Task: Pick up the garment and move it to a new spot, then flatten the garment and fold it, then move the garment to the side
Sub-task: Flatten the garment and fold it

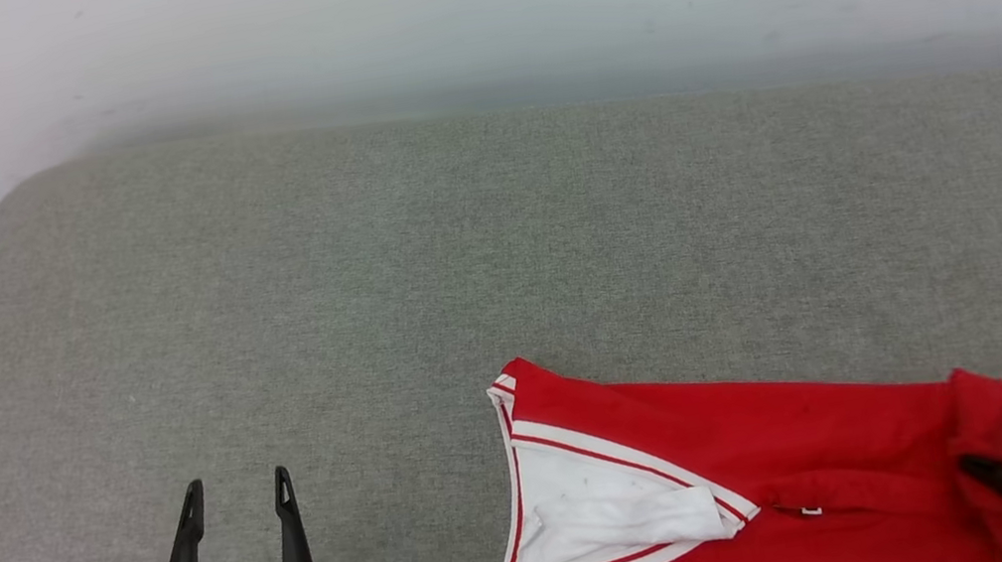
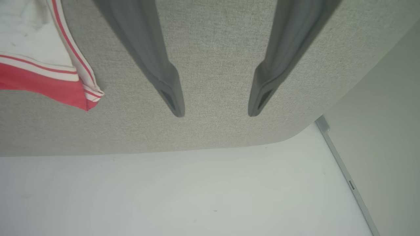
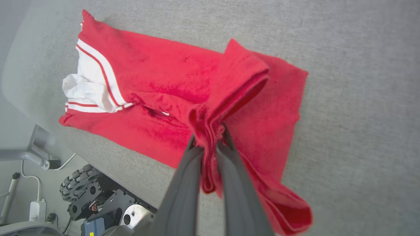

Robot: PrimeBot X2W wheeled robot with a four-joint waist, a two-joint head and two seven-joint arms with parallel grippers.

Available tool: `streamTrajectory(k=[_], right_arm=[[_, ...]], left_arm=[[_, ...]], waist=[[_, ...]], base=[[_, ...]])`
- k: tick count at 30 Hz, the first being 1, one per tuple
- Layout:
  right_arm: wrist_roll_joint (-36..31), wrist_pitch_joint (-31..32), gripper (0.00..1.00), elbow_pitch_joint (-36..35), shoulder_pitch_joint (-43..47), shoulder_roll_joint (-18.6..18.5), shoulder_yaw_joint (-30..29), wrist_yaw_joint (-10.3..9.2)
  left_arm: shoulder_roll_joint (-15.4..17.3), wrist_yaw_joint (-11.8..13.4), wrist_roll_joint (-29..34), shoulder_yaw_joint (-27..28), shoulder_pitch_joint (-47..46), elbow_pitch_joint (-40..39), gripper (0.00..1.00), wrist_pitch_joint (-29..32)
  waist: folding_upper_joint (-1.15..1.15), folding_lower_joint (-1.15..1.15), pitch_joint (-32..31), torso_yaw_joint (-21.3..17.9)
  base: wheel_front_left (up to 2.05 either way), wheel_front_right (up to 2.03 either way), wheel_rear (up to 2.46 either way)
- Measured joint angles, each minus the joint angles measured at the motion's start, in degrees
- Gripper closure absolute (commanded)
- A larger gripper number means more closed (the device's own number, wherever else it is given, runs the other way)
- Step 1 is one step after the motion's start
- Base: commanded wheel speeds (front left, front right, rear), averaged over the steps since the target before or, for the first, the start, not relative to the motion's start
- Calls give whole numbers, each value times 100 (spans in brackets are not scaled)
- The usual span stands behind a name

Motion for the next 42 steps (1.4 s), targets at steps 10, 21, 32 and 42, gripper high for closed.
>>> streamTrajectory(k=[10,21,32,42], right_arm=[[-179,168,100,-387,-840,129,1329,0],[-357,-145,100,103,-2136,278,2927,-1],[-573,-648,100,1306,-3515,871,4274,0],[-646,-976,100,2717,-4290,1360,5269,0]], left_arm=[[-33,-58,52,-112,-76,94,0,0],[-99,-76,48,-176,-247,118,0,0],[-146,-93,36,-220,-425,142,0,0],[-211,-100,-10,-260,-606,146,0,-1]], waist=[[0,0,45,189],[0,0,198,409],[0,0,414,610],[0,0,623,776]], base=[[0,0,0],[0,0,0],[0,0,0],[0,0,0]])
